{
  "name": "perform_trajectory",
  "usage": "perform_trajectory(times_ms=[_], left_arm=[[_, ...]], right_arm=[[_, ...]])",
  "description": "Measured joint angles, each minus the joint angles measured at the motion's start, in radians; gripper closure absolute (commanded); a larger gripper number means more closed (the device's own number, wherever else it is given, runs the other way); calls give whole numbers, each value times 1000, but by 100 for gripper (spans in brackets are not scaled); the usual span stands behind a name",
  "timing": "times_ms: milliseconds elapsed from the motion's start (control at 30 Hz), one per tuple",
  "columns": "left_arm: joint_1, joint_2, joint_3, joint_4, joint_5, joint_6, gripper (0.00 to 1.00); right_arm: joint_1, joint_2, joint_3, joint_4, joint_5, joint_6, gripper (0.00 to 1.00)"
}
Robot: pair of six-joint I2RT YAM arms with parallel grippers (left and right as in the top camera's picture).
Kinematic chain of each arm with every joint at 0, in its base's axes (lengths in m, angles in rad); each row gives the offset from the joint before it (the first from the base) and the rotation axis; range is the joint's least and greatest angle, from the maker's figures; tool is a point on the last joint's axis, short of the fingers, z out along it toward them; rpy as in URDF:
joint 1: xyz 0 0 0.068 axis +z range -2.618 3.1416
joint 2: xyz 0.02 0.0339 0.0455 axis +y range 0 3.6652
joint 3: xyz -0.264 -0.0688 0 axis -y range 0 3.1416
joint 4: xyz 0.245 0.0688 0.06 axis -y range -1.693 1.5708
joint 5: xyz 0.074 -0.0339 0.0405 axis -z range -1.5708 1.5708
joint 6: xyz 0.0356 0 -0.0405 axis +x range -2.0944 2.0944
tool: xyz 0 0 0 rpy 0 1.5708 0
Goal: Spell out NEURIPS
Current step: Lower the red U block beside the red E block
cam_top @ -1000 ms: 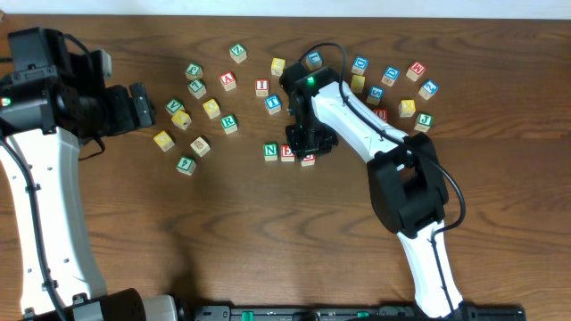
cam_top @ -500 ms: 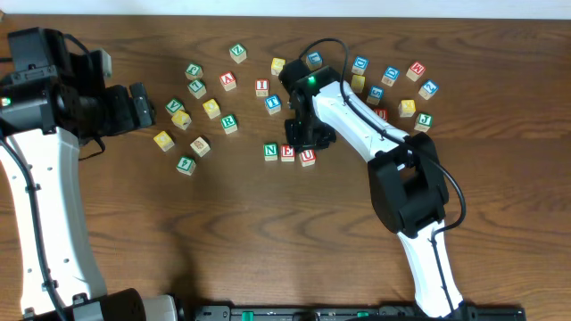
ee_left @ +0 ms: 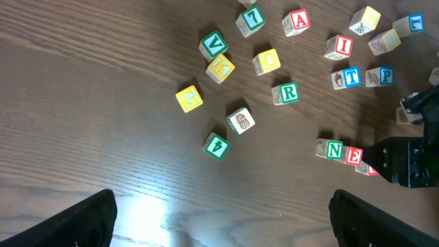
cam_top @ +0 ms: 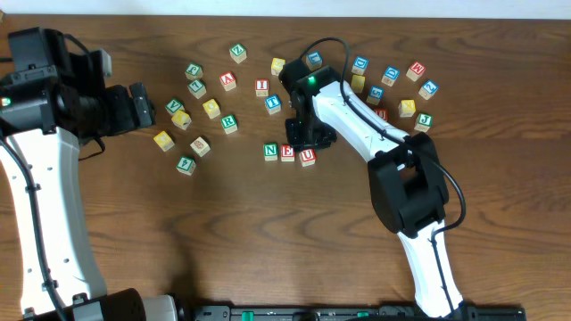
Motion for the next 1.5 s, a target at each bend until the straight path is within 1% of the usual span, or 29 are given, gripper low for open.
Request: perform_trajectory(times_ms=[100,333,500,667,767,1167,1500], left_arm=[[0,0,0,0,0,0,2],[0,0,0,0,0,0,2],[0,0,0,0,0,0,3],[0,0,0,0,0,0,2],[0,0,0,0,0,0,2],[0,0,0,0,0,0,2],[0,0,0,0,0,0,2]], right_arm=[[0,0,0,-21,2,-19,56],[0,0,-2,-59,3,-45,56],[2,0,-7,-59,6,-50,61],[2,0,-11,-59,11,-53,70],[3,0,-12,-55,14,-52,72],[3,-1,-12,8,18,-7,71],[3,-1,-12,17,18,49,67]])
